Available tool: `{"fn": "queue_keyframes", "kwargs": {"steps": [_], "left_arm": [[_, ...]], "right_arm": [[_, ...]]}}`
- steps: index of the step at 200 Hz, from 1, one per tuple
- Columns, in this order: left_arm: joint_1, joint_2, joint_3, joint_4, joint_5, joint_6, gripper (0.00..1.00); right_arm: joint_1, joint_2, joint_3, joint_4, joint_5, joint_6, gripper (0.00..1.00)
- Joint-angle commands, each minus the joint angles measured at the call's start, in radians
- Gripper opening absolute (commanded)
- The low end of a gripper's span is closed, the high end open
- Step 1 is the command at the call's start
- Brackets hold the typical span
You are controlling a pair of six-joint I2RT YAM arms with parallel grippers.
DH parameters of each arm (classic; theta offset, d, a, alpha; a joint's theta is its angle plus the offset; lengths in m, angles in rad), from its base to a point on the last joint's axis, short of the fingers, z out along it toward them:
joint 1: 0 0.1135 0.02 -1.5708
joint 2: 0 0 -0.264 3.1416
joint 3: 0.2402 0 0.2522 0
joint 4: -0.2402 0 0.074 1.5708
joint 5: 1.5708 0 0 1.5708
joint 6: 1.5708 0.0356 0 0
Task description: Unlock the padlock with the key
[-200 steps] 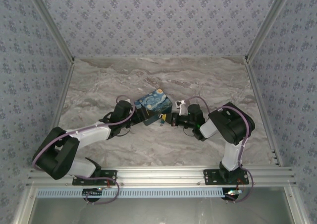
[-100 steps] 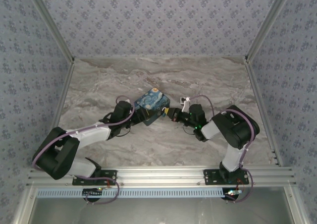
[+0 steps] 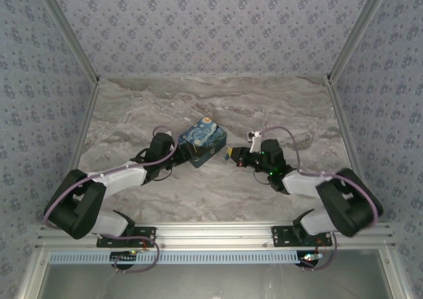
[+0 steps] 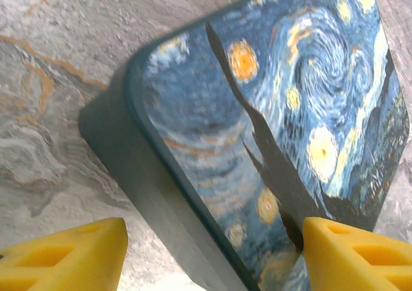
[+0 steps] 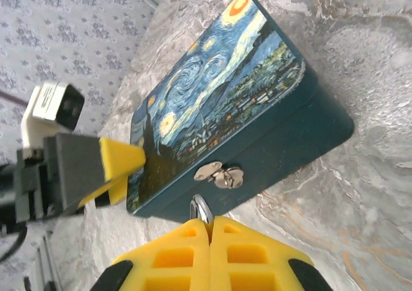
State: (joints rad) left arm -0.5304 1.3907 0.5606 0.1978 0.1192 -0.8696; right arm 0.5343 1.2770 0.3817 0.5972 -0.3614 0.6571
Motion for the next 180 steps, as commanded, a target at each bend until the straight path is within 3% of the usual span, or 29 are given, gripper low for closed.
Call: {"fn": "queue_keyframes", "kwargs": {"steps": [1, 43, 84, 118, 180], "left_arm": [[0.037, 0.043, 0.024, -0.135, -0.028, 0.062, 0.71], [0.050, 0.008, 0.058, -0.137, -0.004, 0.105, 0.79], [0.061, -0.104, 0.051, -0.174, -0.011, 0.134, 0.85], [0.074, -0.196, 0.042, -0.234, -0.032, 0.158, 0.88], [0.084, -0.304, 0.026, -0.290, -0.030, 0.149, 0.90]], "right_arm": [[-0.005, -0.129, 0.033, -0.352, 0.013, -0.124, 0.04], [-0.010, -0.274, 0.061, -0.664, -0.017, -0.170, 0.04], [-0.008, -0.302, 0.070, -0.851, -0.040, -0.193, 0.04], [-0.007, -0.265, 0.060, -0.859, -0.048, -0.195, 0.04], [-0.004, -0.037, 0.095, -0.722, -0.082, -0.203, 0.04]]}}
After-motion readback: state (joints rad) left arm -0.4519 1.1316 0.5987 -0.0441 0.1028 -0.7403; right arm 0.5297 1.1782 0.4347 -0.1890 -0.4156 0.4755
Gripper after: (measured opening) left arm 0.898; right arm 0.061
